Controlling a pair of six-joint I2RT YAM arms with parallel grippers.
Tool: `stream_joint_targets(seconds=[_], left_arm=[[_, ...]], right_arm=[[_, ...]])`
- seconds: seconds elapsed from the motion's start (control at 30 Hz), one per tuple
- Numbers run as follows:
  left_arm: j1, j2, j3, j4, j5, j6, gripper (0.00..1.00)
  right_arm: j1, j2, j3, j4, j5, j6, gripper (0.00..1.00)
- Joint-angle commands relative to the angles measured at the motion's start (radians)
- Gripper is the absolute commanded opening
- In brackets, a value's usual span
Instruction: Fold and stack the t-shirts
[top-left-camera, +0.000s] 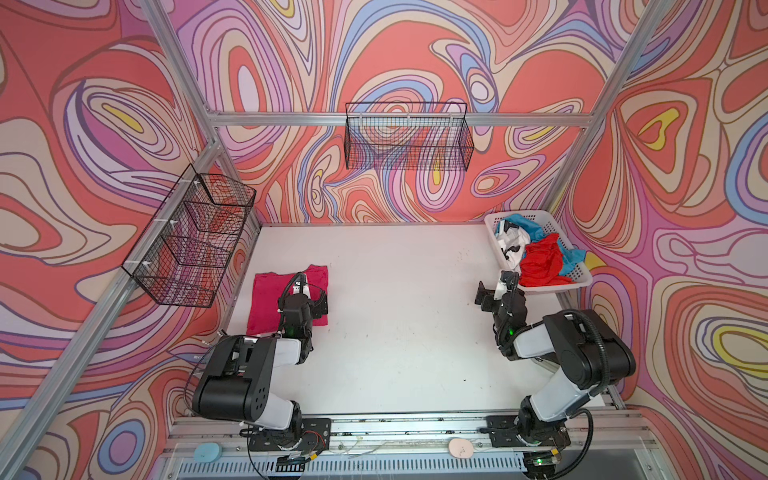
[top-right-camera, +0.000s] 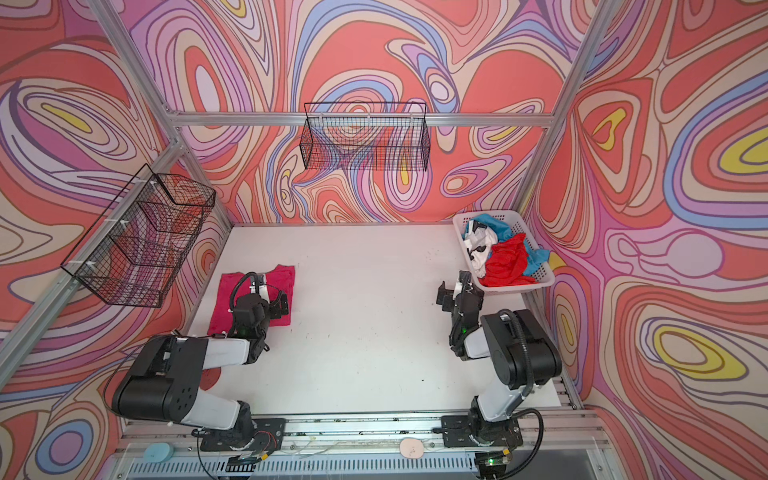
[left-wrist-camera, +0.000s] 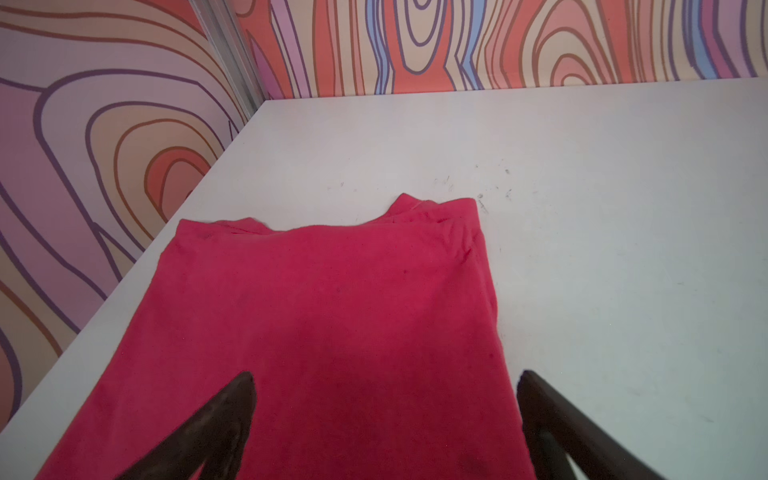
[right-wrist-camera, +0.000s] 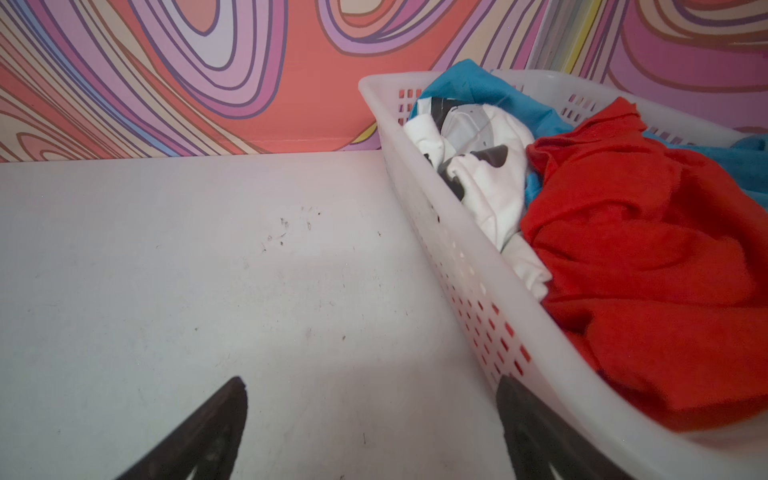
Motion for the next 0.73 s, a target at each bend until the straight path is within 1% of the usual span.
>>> stream_joint_targets(seconds=[0.0,0.03,0.13,0.2,0.27,0.43,0.57,0.7], left_arm=[[0.010,0.015,-0.011,0.113,-0.008,-0.012,1.00],[0.011,0.007,-0.008,0.091,-0.003,-0.013,1.00],[0.013,0.026,-0.020,0.147,-0.002,-0.005,1.00],[0.013,0.018,-0.016,0.120,-0.003,-0.011,1.00],[0.013,0.025,-0.019,0.145,-0.003,-0.006,1.00],[0.012,0.022,-0.017,0.136,-0.003,-0.008,1.00],[0.013,0.022,-0.017,0.136,-0.004,-0.010,1.00],[0.013,0.022,-0.017,0.136,-0.002,-0.007,1.00]], right_arm=[[-0.007,0.016,-0.004,0.133,-0.009,-0.032,0.98],[-0.008,0.018,-0.003,0.133,-0.010,-0.031,0.98],[-0.008,0.018,-0.002,0.132,-0.007,-0.032,0.98],[-0.008,0.018,0.005,0.123,0.005,-0.028,0.98],[-0.008,0.018,0.005,0.121,0.008,-0.027,0.98],[-0.008,0.019,0.005,0.122,0.010,-0.027,0.98],[-0.008,0.020,0.022,0.089,0.006,-0.017,0.98],[-0.007,0.018,0.008,0.116,0.020,-0.023,0.98]])
